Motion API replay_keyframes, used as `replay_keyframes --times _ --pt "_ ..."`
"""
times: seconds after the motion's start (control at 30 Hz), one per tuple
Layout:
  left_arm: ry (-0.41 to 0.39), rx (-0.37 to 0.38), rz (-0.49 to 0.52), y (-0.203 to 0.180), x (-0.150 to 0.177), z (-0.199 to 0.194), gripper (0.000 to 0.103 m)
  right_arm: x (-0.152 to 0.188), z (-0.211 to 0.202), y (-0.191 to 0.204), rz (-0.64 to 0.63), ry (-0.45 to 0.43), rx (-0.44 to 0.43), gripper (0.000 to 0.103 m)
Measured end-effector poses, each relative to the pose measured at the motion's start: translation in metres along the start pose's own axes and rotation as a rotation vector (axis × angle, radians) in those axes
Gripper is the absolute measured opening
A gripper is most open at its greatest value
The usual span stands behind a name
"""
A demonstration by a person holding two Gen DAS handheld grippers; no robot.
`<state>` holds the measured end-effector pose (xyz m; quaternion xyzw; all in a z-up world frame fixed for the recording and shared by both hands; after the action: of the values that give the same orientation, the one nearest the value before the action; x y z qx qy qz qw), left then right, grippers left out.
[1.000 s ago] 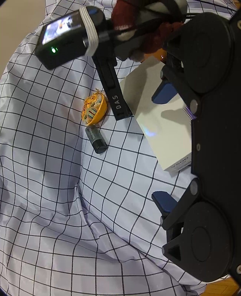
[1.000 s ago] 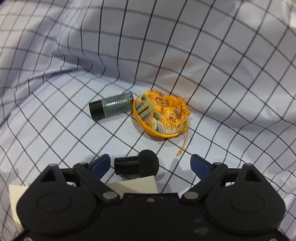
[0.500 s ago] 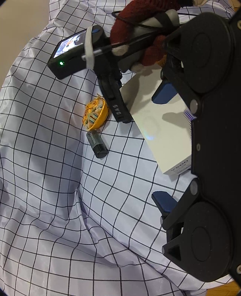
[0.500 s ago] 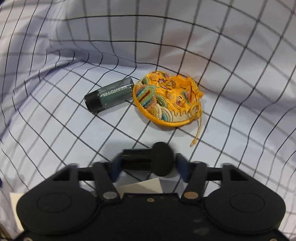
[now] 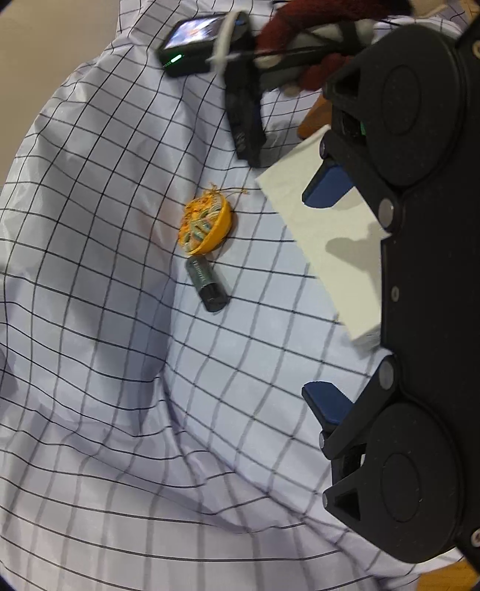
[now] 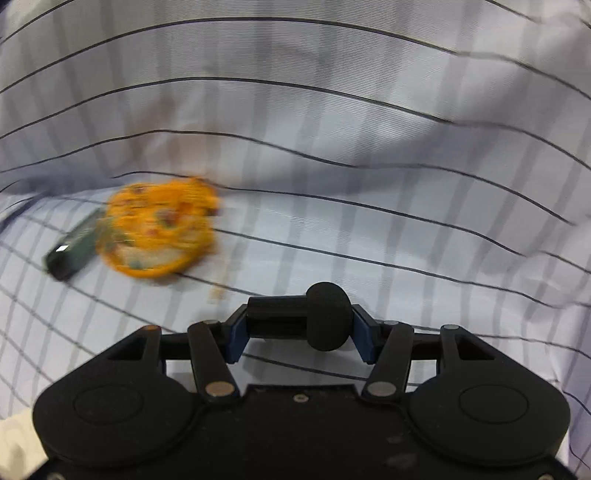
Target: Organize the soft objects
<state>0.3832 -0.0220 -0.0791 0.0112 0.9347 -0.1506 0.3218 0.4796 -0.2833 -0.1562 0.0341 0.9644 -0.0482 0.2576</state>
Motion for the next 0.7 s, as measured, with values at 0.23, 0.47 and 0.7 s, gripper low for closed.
replay_keyframes --times 0.23,0.47,0.7 --pt "0.018 0.001 0.067 -0.028 -0.055 0.022 0.099 0.02 -0.012 -0.037 0.058 -0.061 0.022 0.055" --pt "0.057 -0.011 0.134 -0.068 -0.089 0.073 0.099 0.042 -0.037 -0.044 0.056 -0.13 -0.002 0.055" --pt "0.025 -0.091 0.247 -0.093 -0.1 0.117 0.099 0.054 -0.063 -0.048 0.087 -0.168 -0.051 0.055"
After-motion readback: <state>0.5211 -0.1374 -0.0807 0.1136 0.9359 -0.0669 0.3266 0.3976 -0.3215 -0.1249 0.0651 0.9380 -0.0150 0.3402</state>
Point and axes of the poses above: each gripper's, at about its wrist camera, not at the fingertips, and z roughly the way its jaws point, y to its left, x to its underside, the point moved 10 cm from there along z, roughly the way its jaws point, and after that the axes turned 2 degrees about -z, right-handed, at the moved point
